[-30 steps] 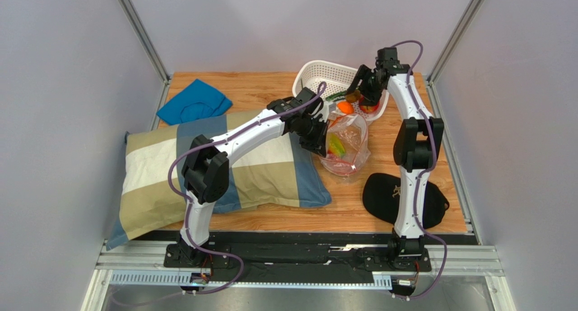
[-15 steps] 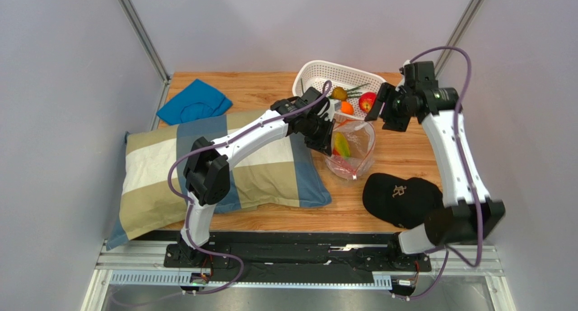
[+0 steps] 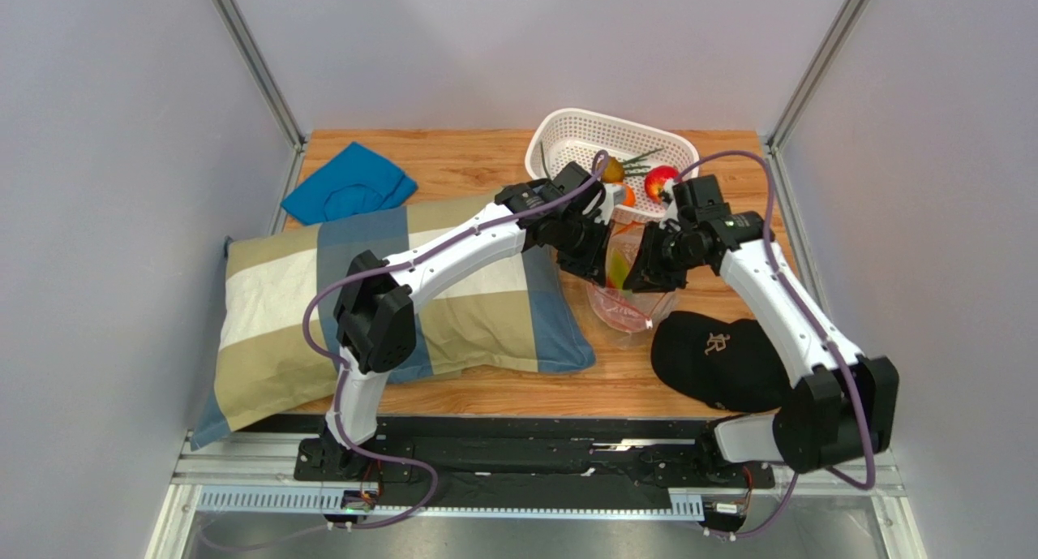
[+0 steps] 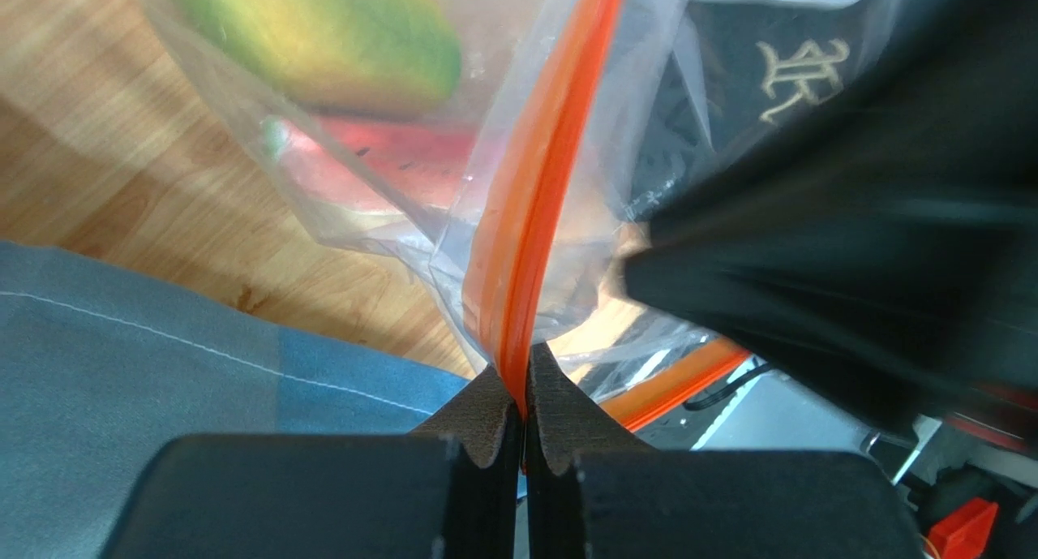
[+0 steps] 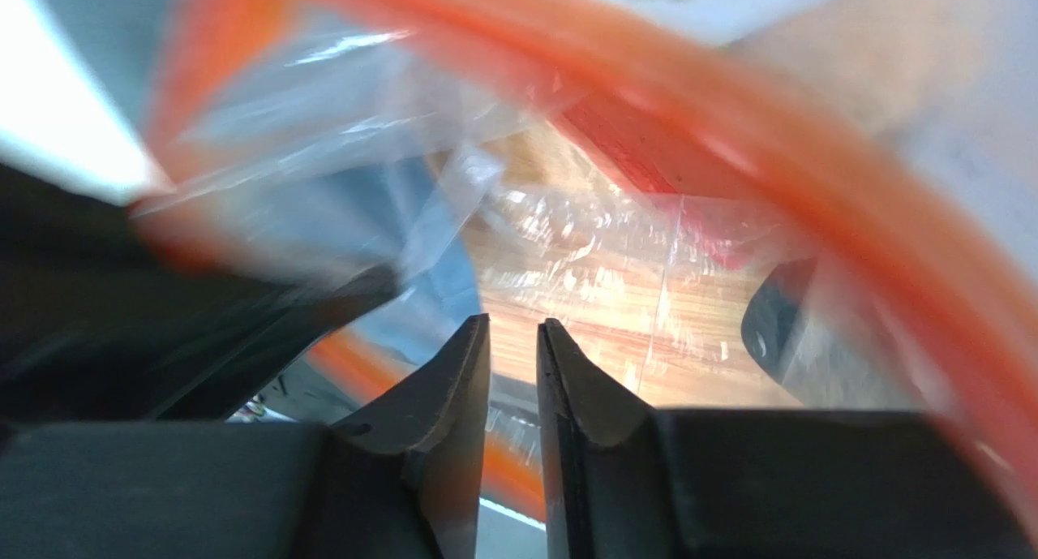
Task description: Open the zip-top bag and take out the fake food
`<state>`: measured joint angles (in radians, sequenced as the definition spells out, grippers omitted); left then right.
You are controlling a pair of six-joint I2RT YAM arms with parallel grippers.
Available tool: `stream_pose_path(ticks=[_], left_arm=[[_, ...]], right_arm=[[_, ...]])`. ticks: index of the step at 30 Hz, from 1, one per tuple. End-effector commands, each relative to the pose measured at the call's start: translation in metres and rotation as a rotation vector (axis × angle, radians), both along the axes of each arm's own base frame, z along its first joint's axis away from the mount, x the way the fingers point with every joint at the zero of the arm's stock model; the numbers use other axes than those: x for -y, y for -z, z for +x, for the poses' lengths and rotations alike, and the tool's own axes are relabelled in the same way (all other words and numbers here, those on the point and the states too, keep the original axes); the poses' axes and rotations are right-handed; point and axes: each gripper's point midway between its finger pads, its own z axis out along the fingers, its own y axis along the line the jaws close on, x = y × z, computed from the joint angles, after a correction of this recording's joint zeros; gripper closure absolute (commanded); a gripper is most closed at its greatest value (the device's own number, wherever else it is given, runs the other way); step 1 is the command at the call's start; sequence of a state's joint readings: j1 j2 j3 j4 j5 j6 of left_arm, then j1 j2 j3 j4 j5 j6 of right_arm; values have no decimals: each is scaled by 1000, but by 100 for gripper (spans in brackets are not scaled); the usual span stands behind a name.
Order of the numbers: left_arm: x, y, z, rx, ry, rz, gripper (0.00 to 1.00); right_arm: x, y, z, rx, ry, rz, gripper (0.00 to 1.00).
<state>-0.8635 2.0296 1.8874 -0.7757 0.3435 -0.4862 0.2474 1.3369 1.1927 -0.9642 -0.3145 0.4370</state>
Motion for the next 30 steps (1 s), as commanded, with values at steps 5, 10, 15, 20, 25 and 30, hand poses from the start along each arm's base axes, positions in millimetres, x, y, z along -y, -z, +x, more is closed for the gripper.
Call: stream_pose_path(ticks=[5, 10, 15, 20, 25, 30], left_arm=[[21, -38, 4, 44, 34, -102, 100], [38, -48, 4, 37, 96, -164, 100], [55, -62, -2, 18, 153, -245, 100], [13, -72, 13, 184, 9, -133, 56], [-38, -66, 12, 262, -181, -90, 65], [-49, -19, 8, 133, -224, 19, 90]], right_arm=[[-8, 21, 39, 78, -99, -60, 64], [-10, 42, 37, 58, -107, -46, 62], [-19, 59, 35, 56, -98, 20, 60], [-14, 69, 32, 27, -79, 54, 58], [-11, 75, 29, 8, -62, 76, 56], [-6, 82, 25, -13, -50, 77, 56]])
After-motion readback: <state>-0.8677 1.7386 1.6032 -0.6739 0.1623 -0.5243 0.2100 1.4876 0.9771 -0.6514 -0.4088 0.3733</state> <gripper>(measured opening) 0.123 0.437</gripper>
